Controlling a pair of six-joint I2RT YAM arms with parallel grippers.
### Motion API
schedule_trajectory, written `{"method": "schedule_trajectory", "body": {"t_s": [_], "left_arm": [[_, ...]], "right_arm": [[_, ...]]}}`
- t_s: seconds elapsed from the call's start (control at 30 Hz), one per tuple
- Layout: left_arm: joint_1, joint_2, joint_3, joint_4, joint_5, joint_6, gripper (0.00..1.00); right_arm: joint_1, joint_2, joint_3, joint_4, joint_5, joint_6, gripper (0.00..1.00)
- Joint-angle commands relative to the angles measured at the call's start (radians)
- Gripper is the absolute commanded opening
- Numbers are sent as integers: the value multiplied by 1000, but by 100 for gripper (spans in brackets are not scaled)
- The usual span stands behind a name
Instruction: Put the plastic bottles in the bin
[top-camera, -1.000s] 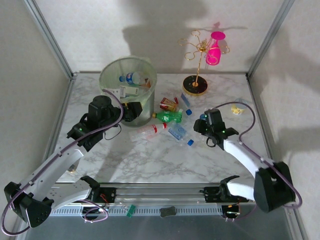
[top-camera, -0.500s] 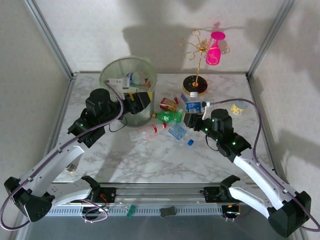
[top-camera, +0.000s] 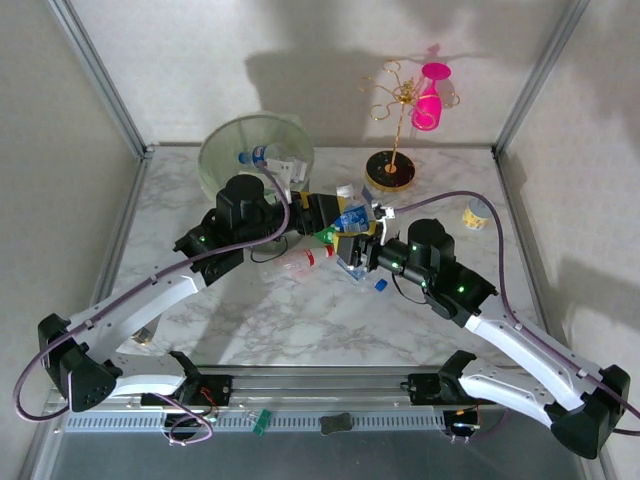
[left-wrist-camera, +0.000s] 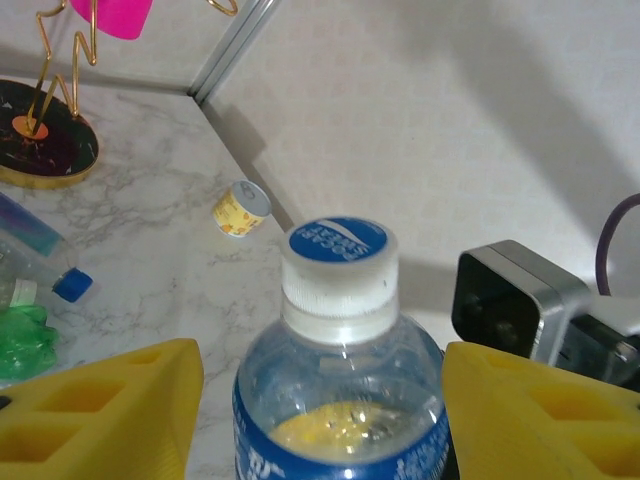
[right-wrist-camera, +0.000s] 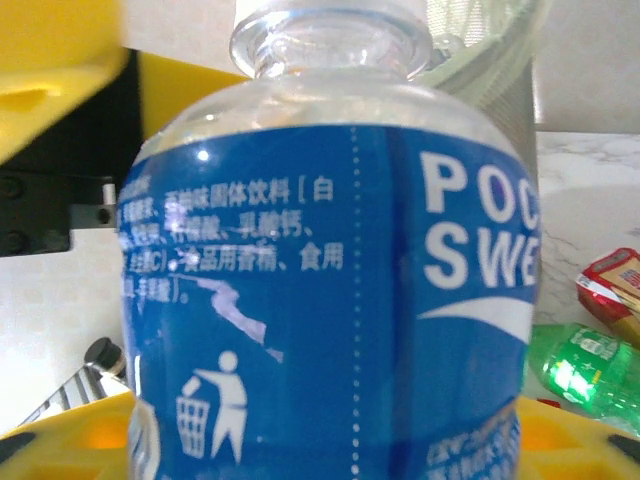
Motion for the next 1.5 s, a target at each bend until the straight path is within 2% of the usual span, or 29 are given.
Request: {"method": "schedule_trajectory", "body": {"t_s": [0.0, 0.3, 0.43, 0.5, 0.77, 0.87, 0.97, 1.1, 1.2, 1.37, 1.4, 1.47], "left_arm": [[-6, 4, 31, 74, 53, 15, 64], [-7, 17, 14, 110, 97, 15, 58], [-7, 17, 8, 122, 104, 15, 44], [-7, 19, 8, 121, 104, 17, 41], [-9, 18, 10, 114, 107, 28, 17], [-9, 16, 16, 100, 98, 38, 21], [-10, 16, 21, 84, 79, 43, 41], [-9, 16, 29, 67, 60, 51, 47], [-9, 13, 33, 61, 56, 59, 41], [-10, 11, 47, 57, 59, 75, 22], [-10, 11, 49, 56, 59, 76, 20], [-8, 9, 56, 49, 54, 84, 18]], "right_arm": [[14, 4, 32, 34, -30, -18, 46], [22, 26, 34, 40, -110, -20, 45], [23, 36, 38, 37, -123, -22, 45], [22, 34, 38, 37, -127, -23, 45], [24, 38, 39, 26, -127, -30, 45], [23, 39, 41, 25, -130, -33, 45], [23, 38, 48, 24, -136, -36, 45], [24, 39, 54, 25, -155, -34, 45], [24, 43, 56, 24, -172, -33, 45], [24, 50, 55, 12, -150, -37, 46], [24, 53, 53, 10, -145, -37, 47], [25, 54, 52, 7, -130, -35, 58]]}}
